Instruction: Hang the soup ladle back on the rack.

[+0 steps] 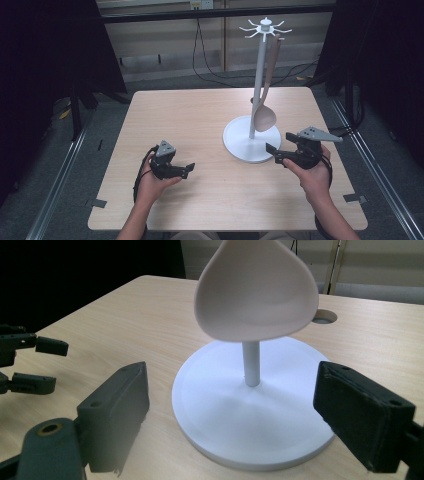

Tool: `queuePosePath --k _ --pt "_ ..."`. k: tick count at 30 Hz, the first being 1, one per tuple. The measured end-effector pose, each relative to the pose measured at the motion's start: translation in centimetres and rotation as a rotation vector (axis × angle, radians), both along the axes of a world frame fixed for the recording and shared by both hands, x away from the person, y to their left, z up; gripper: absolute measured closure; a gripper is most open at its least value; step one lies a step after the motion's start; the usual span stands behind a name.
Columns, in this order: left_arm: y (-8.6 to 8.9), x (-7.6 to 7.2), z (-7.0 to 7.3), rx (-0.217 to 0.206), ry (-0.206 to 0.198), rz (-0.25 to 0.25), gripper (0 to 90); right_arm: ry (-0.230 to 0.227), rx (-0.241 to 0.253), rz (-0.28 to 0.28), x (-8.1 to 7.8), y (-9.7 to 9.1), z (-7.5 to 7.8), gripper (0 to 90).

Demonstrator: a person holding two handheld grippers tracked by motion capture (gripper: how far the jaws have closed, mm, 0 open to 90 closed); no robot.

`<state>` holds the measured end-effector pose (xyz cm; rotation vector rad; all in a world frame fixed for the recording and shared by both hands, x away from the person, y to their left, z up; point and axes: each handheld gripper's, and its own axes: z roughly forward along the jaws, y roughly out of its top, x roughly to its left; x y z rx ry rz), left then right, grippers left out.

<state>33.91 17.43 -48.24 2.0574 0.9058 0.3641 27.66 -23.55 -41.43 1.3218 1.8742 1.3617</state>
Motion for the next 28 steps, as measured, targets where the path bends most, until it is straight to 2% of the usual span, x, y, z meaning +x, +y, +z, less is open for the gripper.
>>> queuePosePath --k 8,11,21,28 --pt "0.0 0.0 0.0 0.002 -0.002 -0.002 9.2 0.007 0.001 0.001 -0.7 -0.1 -1.8 14.0" --pt "0.0 0.0 0.1 0.007 -0.004 -0.005 9.2 0.023 -0.005 0.004 -0.9 -0.2 -2.5 14.0" --pt "0.1 0.0 0.2 -0.006 -0.008 0.001 9.1 0.024 -0.032 0.007 -1.1 -0.1 -3.2 14.0" --pt "0.2 0.0 0.3 -0.003 -0.009 0.0 9.1 0.031 -0.031 0.007 -1.2 0.0 -3.2 13.9"
